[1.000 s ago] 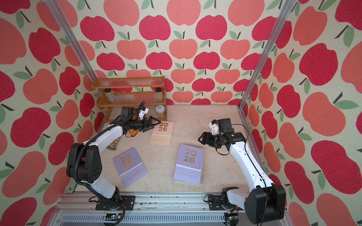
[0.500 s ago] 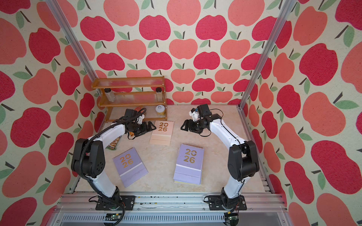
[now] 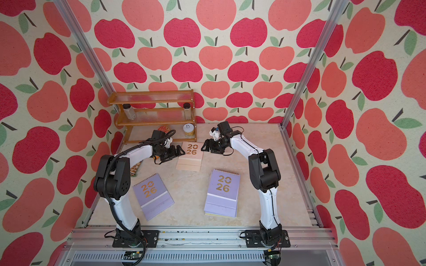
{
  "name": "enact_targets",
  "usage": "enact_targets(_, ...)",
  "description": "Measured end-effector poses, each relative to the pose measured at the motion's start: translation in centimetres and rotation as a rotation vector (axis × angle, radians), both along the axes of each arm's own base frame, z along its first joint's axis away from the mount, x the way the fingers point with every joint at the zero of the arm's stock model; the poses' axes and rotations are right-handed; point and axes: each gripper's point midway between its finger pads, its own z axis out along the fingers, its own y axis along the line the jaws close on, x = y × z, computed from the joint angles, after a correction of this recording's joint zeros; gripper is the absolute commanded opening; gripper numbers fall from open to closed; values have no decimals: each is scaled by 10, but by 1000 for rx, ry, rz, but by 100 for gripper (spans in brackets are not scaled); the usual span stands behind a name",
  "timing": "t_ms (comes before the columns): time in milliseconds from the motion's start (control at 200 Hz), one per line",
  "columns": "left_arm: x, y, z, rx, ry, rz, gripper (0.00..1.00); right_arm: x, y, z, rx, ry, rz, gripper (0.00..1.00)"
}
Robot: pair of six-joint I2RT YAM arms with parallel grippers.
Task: Stack the calendars
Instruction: Pick up the calendar at the center of the board.
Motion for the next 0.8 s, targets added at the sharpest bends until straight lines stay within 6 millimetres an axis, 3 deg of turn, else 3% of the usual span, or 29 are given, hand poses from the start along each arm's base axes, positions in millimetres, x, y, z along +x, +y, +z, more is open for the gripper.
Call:
enact_targets(410, 12, -5, -17, -19, -5, -8, 100, 14, 9, -35, 0, 52, -16, 78)
enact_targets(800, 20, -18, -15, -100, -34, -14, 99, 22, 22, -46, 7, 56, -3, 78)
